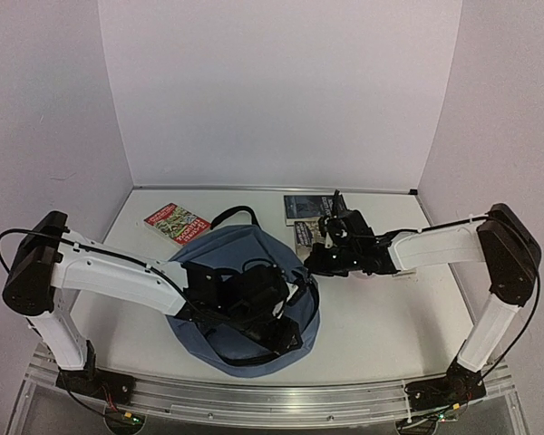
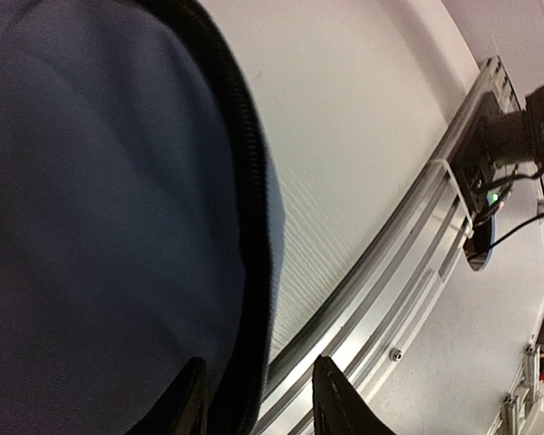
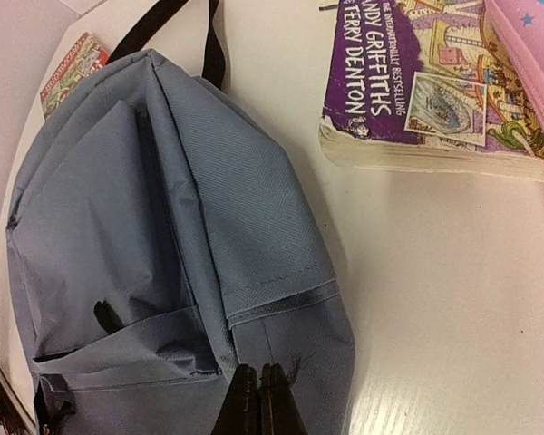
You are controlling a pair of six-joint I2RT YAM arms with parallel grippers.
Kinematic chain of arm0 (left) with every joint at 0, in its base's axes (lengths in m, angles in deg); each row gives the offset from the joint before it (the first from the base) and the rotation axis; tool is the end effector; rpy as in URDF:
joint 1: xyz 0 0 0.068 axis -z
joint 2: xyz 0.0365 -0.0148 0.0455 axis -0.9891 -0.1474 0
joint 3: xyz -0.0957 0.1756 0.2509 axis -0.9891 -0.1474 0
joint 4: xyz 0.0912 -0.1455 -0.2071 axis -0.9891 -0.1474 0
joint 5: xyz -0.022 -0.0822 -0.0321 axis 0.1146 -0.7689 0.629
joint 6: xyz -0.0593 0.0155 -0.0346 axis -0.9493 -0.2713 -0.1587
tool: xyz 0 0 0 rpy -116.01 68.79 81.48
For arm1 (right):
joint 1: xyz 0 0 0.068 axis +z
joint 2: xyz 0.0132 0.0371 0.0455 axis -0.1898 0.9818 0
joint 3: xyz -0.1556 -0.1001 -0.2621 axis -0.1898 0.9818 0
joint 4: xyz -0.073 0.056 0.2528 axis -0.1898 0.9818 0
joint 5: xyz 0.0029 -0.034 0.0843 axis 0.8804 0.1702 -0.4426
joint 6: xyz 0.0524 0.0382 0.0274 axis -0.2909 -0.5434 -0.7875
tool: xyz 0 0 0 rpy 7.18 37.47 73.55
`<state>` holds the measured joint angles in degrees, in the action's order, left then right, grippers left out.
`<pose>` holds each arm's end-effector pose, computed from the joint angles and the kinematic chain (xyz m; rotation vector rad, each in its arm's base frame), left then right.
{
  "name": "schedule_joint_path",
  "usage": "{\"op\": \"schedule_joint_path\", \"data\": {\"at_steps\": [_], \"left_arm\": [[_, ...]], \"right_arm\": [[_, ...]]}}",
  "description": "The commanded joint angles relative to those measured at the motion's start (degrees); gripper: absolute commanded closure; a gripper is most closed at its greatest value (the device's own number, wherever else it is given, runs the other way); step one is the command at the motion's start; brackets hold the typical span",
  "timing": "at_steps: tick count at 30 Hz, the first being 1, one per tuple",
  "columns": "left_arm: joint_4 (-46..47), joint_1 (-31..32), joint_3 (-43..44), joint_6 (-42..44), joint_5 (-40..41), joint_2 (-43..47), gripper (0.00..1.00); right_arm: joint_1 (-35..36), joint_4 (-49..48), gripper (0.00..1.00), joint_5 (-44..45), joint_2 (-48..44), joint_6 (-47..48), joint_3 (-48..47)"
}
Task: Pack the student bag
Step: Unzip the student bag at the center of the board.
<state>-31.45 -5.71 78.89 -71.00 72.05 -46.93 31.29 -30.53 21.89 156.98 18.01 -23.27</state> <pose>0.0925 -0.3910 0.2283 0.8910 2.5707 -0.9045 0.2930 0.2751 0.2080 -0.2098 2.3890 0.8184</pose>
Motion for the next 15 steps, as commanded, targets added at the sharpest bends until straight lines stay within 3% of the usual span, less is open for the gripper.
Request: {"op": "schedule_joint_path", "data": {"at_steps": [1,9,12,15], "left_arm": [[0.04,-2.38,3.38,-6.04,2.89,1.62,0.54],[7.52,-6.73,4.88,-9.37,2.5,-2.6,0.52],[5.35,-6.77,9.44,-7.34,2.88,-5.54,0.4],[3.52,-6.7,13.51,-5.96,2.87,-8.76,0.34]], "right_arm": [[-0.27,-3.21,1.0,0.74,-3.24,0.88,1.91],[-0.27,-4.87,1.0,-0.29,-3.44,-0.3,2.6],[-0.27,-5.16,1.0,-0.2,-3.13,-0.25,2.44],[-0.3,-5.66,1.0,-0.58,-2.51,-0.65,2.35]]}}
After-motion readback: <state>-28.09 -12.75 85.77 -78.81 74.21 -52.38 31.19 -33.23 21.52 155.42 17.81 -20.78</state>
